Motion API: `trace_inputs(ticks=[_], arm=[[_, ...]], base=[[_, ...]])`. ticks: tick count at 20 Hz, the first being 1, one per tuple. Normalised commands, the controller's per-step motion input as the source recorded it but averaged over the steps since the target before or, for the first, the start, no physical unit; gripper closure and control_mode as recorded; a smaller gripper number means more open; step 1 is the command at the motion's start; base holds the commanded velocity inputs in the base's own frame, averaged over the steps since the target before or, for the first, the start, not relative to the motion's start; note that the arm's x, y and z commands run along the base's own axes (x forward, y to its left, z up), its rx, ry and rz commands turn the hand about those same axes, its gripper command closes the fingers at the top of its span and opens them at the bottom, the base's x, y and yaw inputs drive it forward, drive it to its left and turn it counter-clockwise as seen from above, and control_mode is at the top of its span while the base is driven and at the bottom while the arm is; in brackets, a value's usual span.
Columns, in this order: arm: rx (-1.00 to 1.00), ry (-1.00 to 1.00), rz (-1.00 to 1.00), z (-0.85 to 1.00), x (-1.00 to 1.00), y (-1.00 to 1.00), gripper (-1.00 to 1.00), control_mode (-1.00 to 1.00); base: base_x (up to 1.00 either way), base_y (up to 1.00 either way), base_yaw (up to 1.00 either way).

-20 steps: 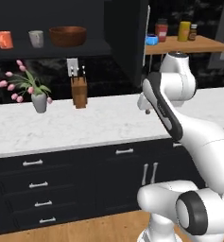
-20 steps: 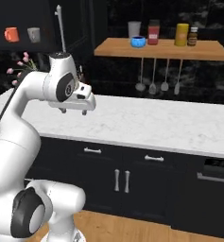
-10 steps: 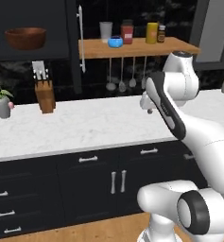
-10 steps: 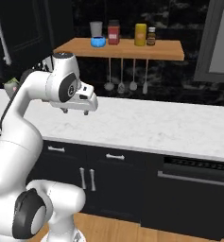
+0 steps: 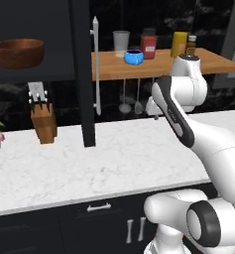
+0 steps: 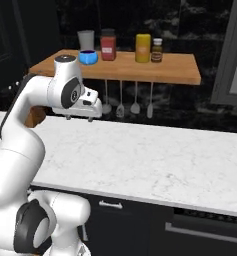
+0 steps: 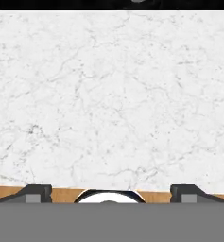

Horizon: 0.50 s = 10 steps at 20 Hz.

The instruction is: Gather all objects into one cabinet and sort the glasses and bowls to opposite sides.

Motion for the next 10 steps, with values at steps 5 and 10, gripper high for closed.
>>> trace_inputs(ticks=[5,10], arm=[[0.0,0.0,0.0,0.0,0.0,0.0,-1.0,1.0],[0.0,0.0,0.0,0.0,0.0,0.0,-1.0,1.0]], base=[[0.99,0.0,-0.01],[0.79,0.06,-0.01]])
